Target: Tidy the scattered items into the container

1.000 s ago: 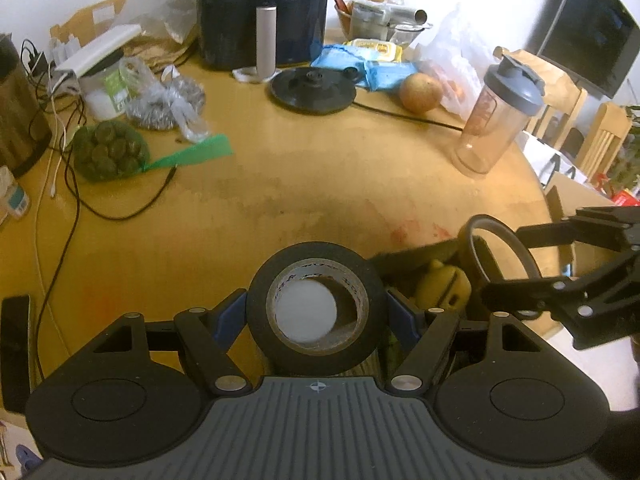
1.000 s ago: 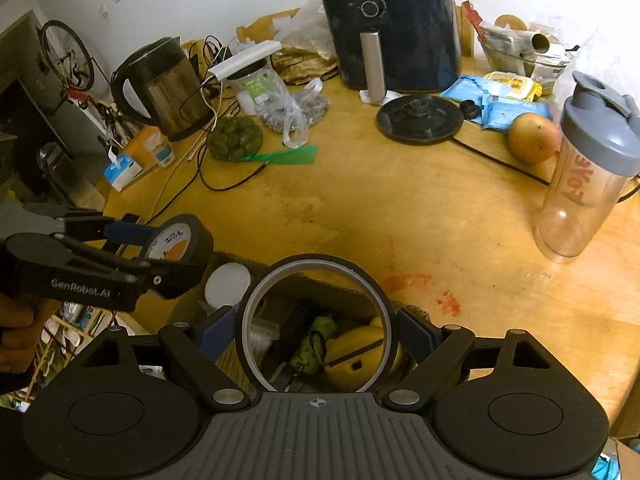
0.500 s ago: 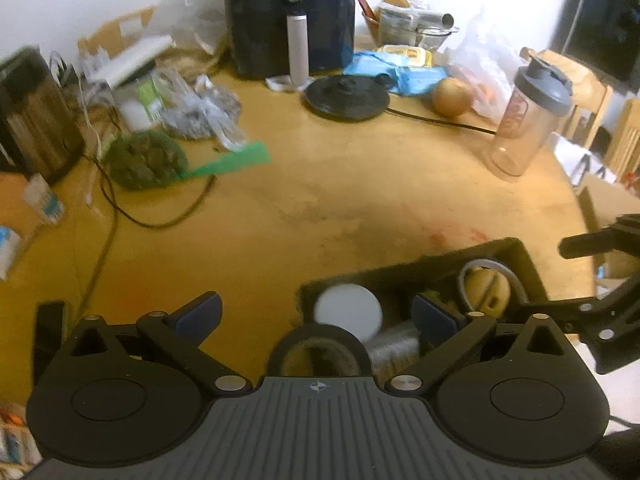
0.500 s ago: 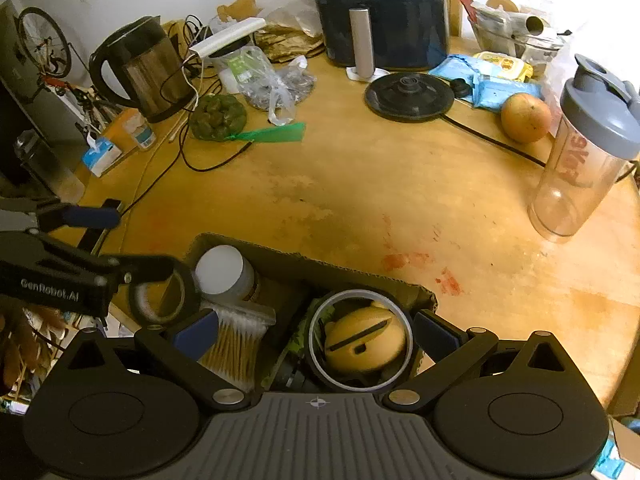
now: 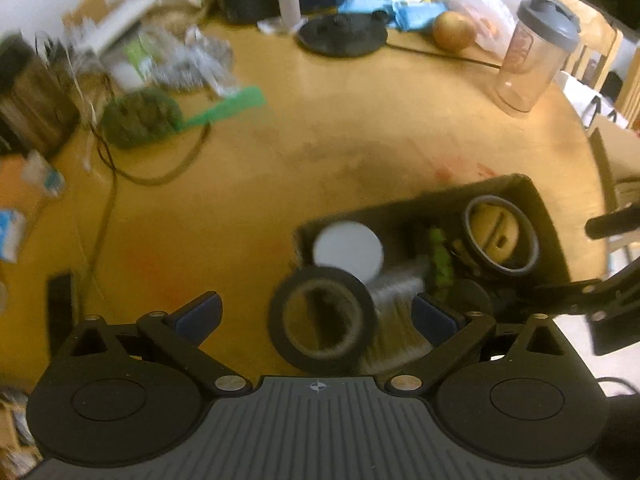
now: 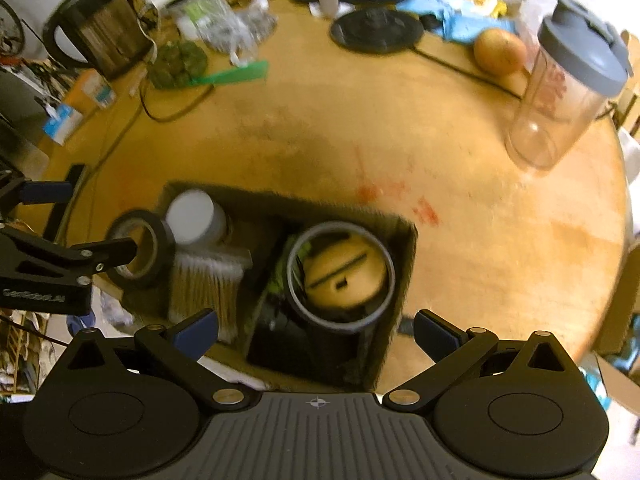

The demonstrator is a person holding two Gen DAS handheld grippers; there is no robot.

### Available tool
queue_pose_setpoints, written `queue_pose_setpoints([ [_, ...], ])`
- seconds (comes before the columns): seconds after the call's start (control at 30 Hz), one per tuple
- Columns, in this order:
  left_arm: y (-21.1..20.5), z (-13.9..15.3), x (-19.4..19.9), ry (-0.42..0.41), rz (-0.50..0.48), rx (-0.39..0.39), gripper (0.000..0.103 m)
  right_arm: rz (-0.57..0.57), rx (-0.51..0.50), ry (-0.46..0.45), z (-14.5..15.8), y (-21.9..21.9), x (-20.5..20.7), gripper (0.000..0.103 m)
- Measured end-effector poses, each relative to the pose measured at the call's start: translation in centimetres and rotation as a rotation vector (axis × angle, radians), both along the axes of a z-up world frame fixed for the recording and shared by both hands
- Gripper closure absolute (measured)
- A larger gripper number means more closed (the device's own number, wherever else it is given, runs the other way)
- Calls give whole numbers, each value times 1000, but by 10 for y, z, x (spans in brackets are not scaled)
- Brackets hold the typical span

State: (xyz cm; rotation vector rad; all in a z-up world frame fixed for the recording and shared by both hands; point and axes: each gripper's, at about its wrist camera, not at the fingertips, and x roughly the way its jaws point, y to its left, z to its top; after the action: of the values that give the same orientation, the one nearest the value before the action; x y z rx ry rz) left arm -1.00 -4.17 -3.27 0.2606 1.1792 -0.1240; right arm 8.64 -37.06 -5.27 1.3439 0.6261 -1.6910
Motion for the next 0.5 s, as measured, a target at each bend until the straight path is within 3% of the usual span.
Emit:
queue_pose_setpoints([
  [0.5, 9, -27, -3, 219, 193, -43, 0, -41, 201, -11, -23, 3, 1, 0],
])
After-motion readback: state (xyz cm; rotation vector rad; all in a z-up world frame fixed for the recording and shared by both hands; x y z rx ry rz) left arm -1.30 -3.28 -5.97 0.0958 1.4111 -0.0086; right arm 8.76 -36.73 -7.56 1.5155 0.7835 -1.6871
